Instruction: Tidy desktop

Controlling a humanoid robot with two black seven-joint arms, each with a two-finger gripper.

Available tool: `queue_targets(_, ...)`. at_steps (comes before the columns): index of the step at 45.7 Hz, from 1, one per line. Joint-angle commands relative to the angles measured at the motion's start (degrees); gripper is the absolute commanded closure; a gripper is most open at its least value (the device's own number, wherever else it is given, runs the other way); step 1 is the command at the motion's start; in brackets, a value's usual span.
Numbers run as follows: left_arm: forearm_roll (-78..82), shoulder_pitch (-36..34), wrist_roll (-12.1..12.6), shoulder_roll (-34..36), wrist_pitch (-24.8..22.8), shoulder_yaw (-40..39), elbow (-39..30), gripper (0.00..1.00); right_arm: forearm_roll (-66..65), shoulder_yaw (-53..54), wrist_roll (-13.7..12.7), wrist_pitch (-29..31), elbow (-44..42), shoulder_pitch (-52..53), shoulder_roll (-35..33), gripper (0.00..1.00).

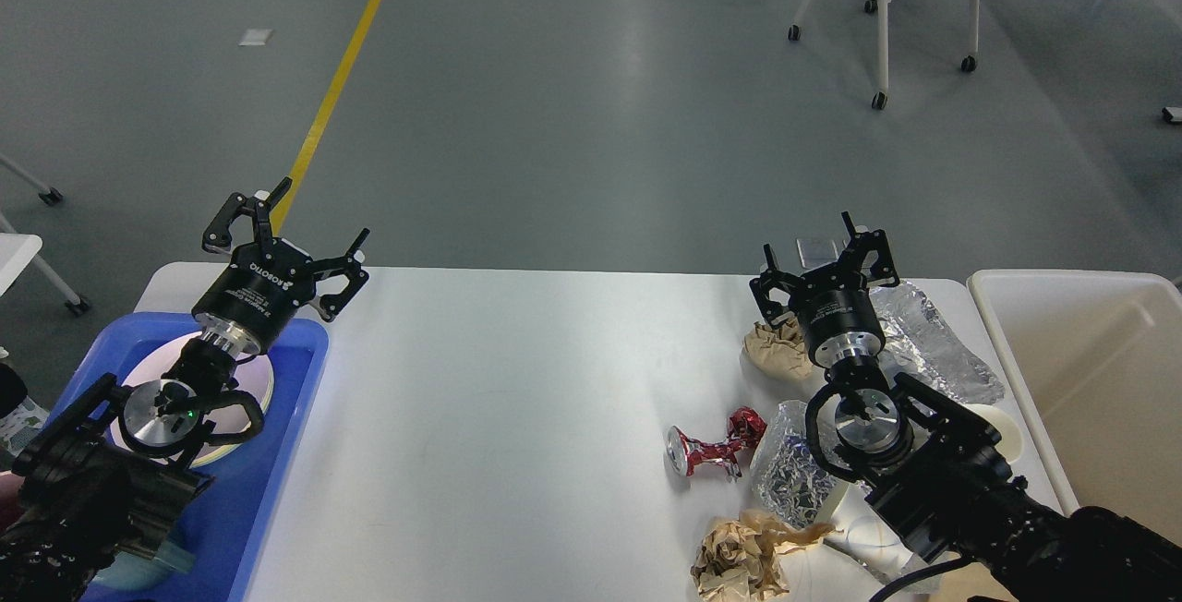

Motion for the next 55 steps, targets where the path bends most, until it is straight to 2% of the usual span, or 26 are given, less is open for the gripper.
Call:
queue_targets(1,-0.08,1.11,-0.37,0.28,-0.38,-0.33,1.44,0.02,0.00,-0.01,-0.02,0.01,0.00,0.09,0.00,0.00)
queue_targets(16,-0.08,1.73,-10.74,-0.59,-0.47,-0.50,3.99,0.02,0.00,-0.01,-0.02,0.01,0.00,0.00,0.00,0.00)
queue_targets(25,0.01,1.63,-11.01,-0.15,-0.47,-0.33,5.93,0.02,0.00,-0.01,-0.02,0.01,0.00,0.09,0.00,0.00)
queue_targets(30,0.01,2.34,-11.27,0.29,-2.13,-0.15,5.93,0.02,0.00,-0.01,-0.02,0.01,0.00,0.09,0.00,0.00)
queue_targets(40,0.01,3.92,-14.70,0.11,-4.24,0.03,5.93,0.02,0.00,-0.01,0.07,0.01,0.00,0.00,0.00,0.00)
queue_targets(55,-0.52,4.36,-14.53,0.11,-5.65,0.02,5.93,0.02,0.00,-0.01,-0.02,0.01,0.00,0.00,0.00,0.00)
